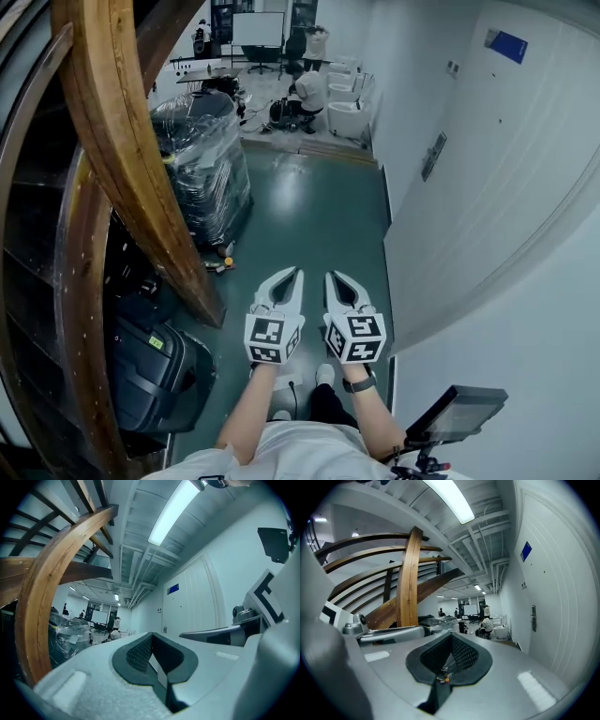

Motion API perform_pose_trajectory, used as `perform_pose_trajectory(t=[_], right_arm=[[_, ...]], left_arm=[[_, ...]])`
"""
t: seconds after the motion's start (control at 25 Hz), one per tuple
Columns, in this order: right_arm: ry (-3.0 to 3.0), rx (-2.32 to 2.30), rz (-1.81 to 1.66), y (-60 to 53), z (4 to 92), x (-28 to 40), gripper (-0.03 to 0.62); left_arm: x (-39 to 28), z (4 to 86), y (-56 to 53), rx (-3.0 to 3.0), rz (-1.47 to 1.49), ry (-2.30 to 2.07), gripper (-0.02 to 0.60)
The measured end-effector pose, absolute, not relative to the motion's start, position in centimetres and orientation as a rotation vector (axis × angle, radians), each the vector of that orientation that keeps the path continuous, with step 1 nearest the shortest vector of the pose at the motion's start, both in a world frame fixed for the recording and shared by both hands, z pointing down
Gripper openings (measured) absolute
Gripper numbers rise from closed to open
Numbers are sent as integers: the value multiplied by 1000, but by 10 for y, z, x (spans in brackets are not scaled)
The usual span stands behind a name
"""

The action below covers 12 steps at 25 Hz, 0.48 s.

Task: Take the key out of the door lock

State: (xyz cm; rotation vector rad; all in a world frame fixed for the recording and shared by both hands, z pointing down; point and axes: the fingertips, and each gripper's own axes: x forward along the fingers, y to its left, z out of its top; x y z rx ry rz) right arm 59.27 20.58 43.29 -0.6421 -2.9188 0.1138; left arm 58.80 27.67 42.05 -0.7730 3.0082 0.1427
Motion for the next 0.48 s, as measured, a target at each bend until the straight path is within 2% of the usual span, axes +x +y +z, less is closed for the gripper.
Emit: perform_pose_trajectory(t=[0.28, 0.48], right_arm=[[-3007, -669, 262, 133, 396, 482, -2], [-3013, -662, 347, 74, 383, 421, -2]], left_arm=[[462, 411, 226, -705, 124, 3004, 0], [405, 380, 152, -781, 53, 2935, 0]])
